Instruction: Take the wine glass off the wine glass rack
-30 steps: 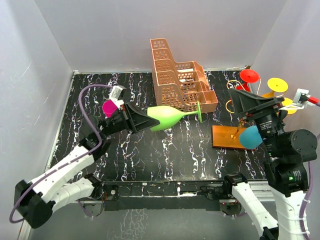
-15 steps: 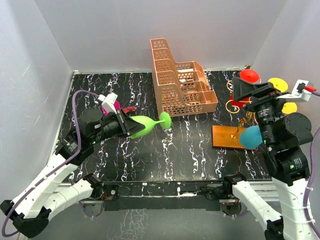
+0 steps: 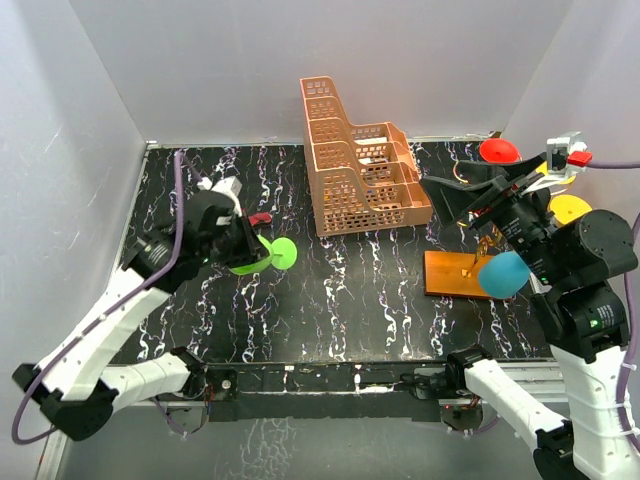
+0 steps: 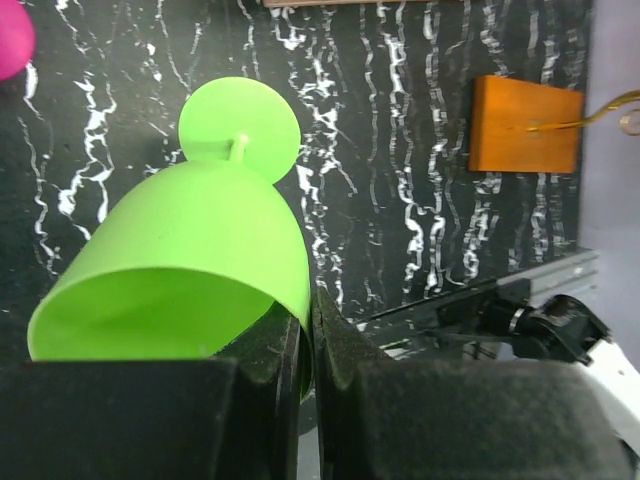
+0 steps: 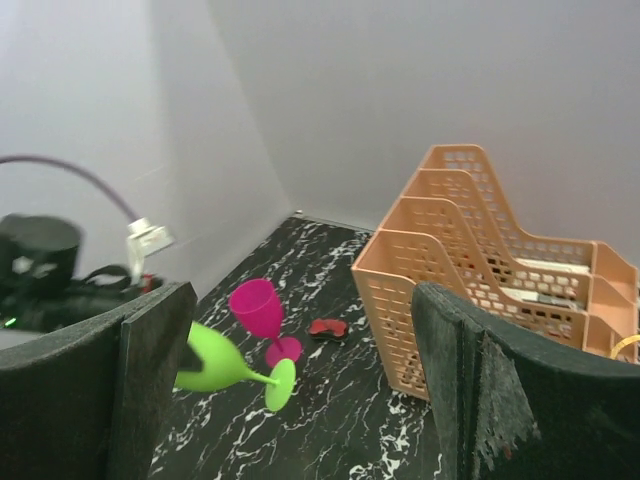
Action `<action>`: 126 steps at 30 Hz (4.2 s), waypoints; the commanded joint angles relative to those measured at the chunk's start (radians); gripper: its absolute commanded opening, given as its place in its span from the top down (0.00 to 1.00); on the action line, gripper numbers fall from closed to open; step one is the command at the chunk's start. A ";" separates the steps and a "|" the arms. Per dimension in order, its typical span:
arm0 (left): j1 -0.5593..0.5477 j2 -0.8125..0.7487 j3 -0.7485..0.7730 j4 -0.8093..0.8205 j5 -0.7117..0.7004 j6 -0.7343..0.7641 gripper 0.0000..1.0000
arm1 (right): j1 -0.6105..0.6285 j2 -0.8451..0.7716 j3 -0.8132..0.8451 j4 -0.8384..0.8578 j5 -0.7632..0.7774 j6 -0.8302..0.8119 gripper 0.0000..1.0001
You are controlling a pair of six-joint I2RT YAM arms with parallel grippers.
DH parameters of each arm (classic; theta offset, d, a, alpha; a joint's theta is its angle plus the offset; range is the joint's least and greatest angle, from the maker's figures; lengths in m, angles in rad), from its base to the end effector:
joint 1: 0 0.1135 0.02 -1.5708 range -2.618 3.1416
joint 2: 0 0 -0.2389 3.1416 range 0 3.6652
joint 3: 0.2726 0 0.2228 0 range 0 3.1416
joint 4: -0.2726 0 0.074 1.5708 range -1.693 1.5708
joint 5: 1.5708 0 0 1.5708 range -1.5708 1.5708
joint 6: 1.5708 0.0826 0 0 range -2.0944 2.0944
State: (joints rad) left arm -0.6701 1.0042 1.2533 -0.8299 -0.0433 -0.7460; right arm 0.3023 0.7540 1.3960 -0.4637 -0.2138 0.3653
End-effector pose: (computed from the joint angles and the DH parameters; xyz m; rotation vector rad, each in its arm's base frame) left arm 0.1713 -0.1312 0.3402 -0.1118 2.2512 -0.7542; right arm 0.1228 0.0566 0.4810 -0.1376 1.4264 0.7012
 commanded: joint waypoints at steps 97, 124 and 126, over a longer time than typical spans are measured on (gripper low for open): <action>0.154 -0.007 -0.251 0.955 0.182 0.686 0.07 | 0.014 -0.224 -0.005 -0.614 1.114 0.214 0.13; 0.134 -0.018 -0.270 0.957 0.134 0.701 0.07 | 0.034 -0.225 -0.150 -0.675 1.205 0.547 0.33; 0.134 -0.020 -0.270 0.958 0.135 0.701 0.07 | 0.037 -0.230 -0.164 -0.668 1.216 0.559 0.30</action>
State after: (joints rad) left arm -0.5323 1.0164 0.9871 0.1040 0.1066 -0.0593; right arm 0.3283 0.5301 1.2503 -1.1557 0.9447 0.8791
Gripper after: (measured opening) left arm 0.928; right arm 0.679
